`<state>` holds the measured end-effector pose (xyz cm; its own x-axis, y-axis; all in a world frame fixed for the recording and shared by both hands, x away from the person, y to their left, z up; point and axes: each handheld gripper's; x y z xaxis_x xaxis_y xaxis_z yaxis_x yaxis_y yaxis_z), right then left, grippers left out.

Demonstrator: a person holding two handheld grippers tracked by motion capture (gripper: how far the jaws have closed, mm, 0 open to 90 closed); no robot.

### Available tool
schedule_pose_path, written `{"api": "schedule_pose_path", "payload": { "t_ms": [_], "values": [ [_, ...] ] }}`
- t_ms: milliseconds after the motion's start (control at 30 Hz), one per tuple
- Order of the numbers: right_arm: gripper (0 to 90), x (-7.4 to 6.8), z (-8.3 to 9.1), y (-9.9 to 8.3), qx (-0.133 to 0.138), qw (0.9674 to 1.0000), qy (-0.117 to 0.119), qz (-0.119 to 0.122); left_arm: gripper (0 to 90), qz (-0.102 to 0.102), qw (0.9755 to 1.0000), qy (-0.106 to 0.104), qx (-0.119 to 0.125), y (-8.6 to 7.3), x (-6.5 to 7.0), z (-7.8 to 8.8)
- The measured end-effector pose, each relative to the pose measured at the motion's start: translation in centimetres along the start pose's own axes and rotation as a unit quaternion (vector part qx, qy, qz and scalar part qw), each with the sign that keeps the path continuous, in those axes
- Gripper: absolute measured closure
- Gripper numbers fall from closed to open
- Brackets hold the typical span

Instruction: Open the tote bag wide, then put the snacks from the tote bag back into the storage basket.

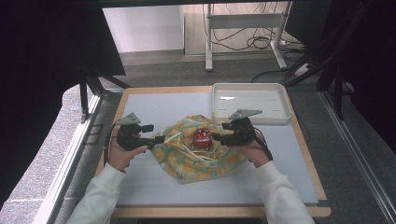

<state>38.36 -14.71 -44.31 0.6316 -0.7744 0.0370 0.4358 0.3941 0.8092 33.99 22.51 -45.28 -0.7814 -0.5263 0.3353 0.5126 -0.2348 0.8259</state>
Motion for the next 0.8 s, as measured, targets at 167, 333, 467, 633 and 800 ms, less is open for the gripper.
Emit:
{"api": "schedule_pose_path", "payload": {
  "t_ms": [167,333,467,633,800],
  "values": [
    [35.3,-0.4,-0.1,0.1,-0.004,1.0,-0.006,0.002,24.8,0.0,1.0,0.002,-0.001,0.0,0.0,-0.1],
    [34.9,-0.9,-0.1,0.2,-0.009,0.9999,-0.006,0.008,24.8,-0.001,1.0,0.002,-0.004,0.0,-0.1,-0.2],
    [33.8,-1.5,-0.5,0.2,-0.019,0.9996,-0.01,0.016,24.8,0.0,1.0,0.002,-0.005,-0.1,0.0,-0.2],
    [32.7,-2.3,-1.0,0.0,-0.029,0.9991,-0.01,0.028,24.8,-0.003,0.9999,0.002,-0.012,-0.1,0.1,-0.5],
    [31.1,-3.0,-1.8,-0.2,-0.045,0.9981,-0.017,0.038,24.8,-0.003,0.9999,0.002,-0.015,-0.1,0.1,-0.7]
  ]
}}
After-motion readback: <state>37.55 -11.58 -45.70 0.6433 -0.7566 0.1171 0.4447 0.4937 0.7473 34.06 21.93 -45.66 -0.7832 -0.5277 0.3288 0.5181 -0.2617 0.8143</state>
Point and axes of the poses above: each handheld gripper's, and its own axes: z roughly backward along the jaws, y roughly out of its top, x roughly to its right, and after that the axes turned 14 degrees about -y, right-handed
